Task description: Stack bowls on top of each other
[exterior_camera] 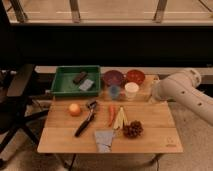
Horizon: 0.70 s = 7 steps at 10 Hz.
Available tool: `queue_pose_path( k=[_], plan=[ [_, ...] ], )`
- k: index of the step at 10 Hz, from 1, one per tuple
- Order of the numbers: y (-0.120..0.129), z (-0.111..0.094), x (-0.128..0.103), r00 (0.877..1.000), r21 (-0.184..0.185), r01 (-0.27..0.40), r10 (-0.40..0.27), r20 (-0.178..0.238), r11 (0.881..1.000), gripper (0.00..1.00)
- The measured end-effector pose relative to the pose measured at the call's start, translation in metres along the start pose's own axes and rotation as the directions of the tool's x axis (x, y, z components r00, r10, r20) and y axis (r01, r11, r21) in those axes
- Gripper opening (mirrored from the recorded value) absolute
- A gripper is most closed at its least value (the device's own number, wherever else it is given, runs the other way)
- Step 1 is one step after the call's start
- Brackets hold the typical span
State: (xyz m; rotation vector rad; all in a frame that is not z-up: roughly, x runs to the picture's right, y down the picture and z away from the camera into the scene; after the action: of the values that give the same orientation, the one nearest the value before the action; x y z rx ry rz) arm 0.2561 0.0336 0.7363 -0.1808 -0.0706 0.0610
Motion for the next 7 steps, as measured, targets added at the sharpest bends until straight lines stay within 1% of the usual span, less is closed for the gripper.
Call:
queue_pose_path(
  k=[1,2,3,5,7],
  plan=[
    [-0.001,0.004,0.007,1.000,0.003,-0.027,0.027,-0.008,1.000,0.65],
    [-0.008,0.010,0.014,0.999,0.012,-0.050,0.050,-0.017,0.999,0.65],
    [-0.015,0.015,0.018,0.998,0.021,-0.055,0.056,-0.027,0.998,0.65],
    [-0.028,0.024,0.025,0.997,0.035,-0.022,0.025,-0.074,0.999,0.65],
    [-0.033,0.032,0.034,0.995,0.058,0.007,-0.001,-0.099,0.998,0.65]
  ],
)
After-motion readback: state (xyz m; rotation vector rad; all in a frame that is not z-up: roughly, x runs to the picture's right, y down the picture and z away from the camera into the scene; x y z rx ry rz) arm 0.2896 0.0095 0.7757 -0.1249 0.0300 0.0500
